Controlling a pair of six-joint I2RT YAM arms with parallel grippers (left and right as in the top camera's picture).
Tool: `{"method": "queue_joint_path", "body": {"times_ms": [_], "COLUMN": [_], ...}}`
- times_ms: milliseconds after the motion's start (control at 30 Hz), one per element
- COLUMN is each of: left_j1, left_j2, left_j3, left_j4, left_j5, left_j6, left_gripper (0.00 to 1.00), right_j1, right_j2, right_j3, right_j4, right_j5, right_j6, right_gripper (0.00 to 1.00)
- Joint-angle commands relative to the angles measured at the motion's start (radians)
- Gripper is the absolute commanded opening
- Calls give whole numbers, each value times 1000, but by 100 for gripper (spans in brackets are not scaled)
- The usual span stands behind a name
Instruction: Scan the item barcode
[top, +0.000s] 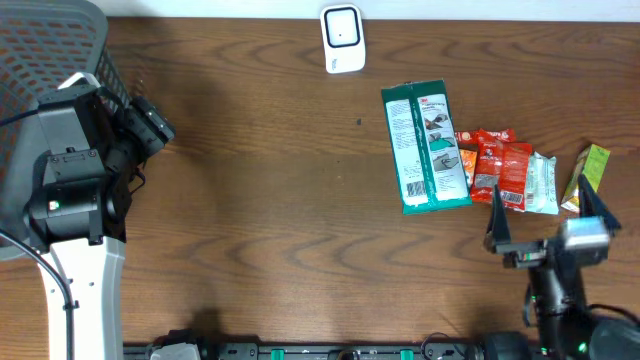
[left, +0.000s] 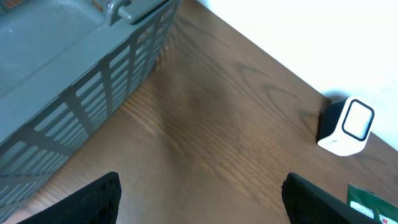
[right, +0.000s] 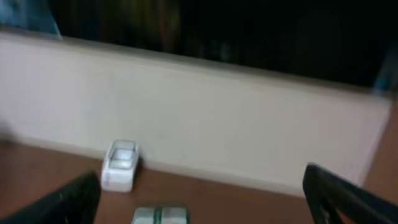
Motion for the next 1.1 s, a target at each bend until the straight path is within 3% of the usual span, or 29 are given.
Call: {"method": "queue_joint_path", "body": {"times_ms": [0, 200, 333, 767, 1067], "left_j1": [3, 3, 3, 3, 3], "left_j2": [3, 3, 3, 3, 3], "left_j3": [8, 8, 8, 8, 8], "left_j4": [0, 0, 0, 0, 0], "left_j5": [1, 1, 1, 1, 1], "left_j6": [10, 10, 10, 10, 10], "left_gripper": [84, 84, 84, 84, 84], "right_j1": [-16, -15, -15, -16, -16], "right_j2": [-95, -201, -200, -200, -200], "right_j3": [-140, -334, -404, -538, -554], "right_j4": [161, 415, 448, 430, 205], "right_j5": [-114, -142, -142, -133, -71], "right_j6": [3, 14, 18, 59, 59], "right_gripper": [99, 99, 99, 99, 99]}}
